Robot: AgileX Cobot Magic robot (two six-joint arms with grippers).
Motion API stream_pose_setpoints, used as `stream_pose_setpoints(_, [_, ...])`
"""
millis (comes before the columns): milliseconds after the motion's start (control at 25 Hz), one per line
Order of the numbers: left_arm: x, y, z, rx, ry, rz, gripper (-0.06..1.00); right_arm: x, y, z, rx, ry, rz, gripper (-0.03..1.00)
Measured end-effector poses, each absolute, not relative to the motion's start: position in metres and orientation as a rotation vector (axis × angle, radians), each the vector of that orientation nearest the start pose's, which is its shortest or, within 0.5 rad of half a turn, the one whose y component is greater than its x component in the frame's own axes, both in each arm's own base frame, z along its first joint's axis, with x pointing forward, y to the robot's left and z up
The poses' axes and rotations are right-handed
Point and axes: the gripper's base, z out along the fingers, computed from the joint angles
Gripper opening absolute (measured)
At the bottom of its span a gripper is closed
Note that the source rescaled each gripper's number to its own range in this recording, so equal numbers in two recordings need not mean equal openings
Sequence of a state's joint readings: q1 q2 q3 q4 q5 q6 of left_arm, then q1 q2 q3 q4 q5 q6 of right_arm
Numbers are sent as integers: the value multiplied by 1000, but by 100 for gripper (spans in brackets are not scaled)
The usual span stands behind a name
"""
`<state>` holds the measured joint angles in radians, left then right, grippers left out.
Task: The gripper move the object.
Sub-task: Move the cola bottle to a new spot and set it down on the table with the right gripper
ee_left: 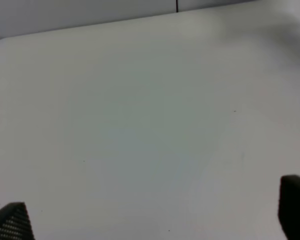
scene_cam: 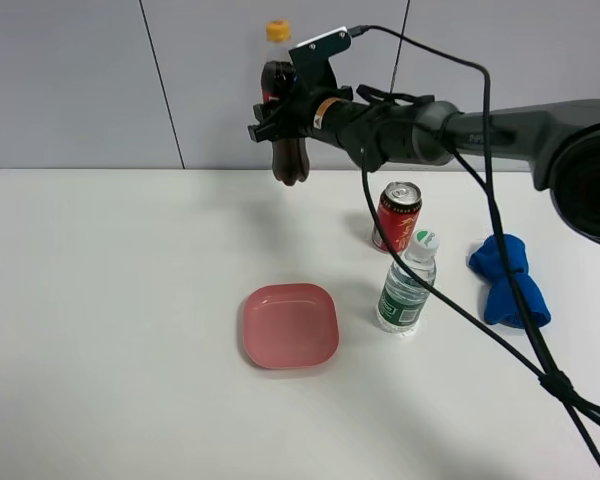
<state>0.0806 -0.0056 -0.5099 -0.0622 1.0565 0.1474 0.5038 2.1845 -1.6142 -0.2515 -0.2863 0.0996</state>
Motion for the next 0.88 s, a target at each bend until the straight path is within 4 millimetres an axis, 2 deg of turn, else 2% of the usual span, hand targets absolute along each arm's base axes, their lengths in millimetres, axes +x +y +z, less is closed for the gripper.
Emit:
stream_pose_setpoints(360, [-6, -5, 280, 71, 2022, 70, 100, 412, 269, 278, -661, 1705, 320, 0])
stream_pose_setpoints(640, [-6, -5, 280, 71, 2022, 70, 100, 378, 256, 336, -665, 1760, 279, 0])
stream_pose_setpoints(880, [-6, -5, 280, 71, 2022, 70, 100, 337, 241, 387, -666, 1795, 261, 0])
